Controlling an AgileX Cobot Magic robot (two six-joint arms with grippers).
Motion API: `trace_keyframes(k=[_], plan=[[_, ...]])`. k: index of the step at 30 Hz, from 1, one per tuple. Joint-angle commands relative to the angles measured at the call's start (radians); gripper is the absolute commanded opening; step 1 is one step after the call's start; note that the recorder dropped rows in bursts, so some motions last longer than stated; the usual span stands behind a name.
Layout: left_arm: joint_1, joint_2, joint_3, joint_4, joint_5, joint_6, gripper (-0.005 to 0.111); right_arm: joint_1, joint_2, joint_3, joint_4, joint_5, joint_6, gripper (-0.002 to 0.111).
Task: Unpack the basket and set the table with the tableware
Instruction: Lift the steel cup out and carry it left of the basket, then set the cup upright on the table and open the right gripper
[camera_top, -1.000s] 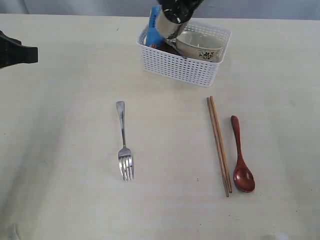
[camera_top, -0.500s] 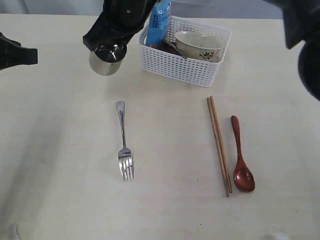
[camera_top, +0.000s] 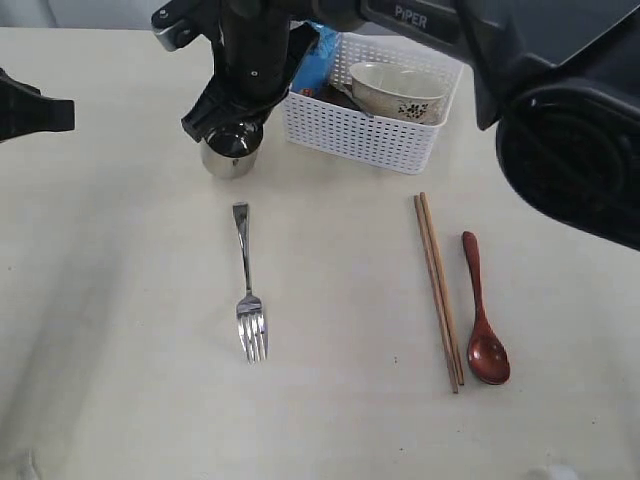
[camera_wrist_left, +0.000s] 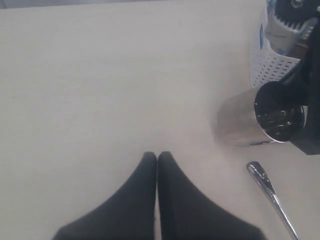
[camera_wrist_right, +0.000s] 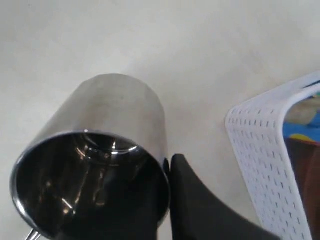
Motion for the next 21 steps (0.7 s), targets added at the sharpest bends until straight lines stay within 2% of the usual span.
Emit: trace_keyframes(k=[1, 11, 13, 15, 16, 21], plan=[[-0.007, 0.0, 0.006, -0.011, 0.001, 0.0, 0.0, -0.005, 0.05, -0.063, -0.013, 0.056, 0.008, 0.0], [-0.007, 0.0, 0.006, -0.011, 0.001, 0.0, 0.0, -0.005, 0.117, -0.129, -0.02, 0.064, 0.008, 0.0], [-0.007, 0.0, 0.006, -0.011, 0.001, 0.0, 0.0, -0.005, 0.117, -0.139, -0.02, 0.064, 0.004, 0.011], [-0.007, 0.0, 0.006, -0.011, 0.001, 0.0, 0.0, -0.005, 0.117, -0.151, -0.02, 0.064, 0.004, 0.032], [-0.007, 0.0, 0.006, -0.011, 0.001, 0.0, 0.0, -0.005, 0.115, -0.151, -0.02, 0.063, 0.004, 0.04], [-0.007, 0.0, 0.006, -0.011, 0.001, 0.0, 0.0, -0.005, 0.115, -0.151, -0.02, 0.035, 0.004, 0.037]])
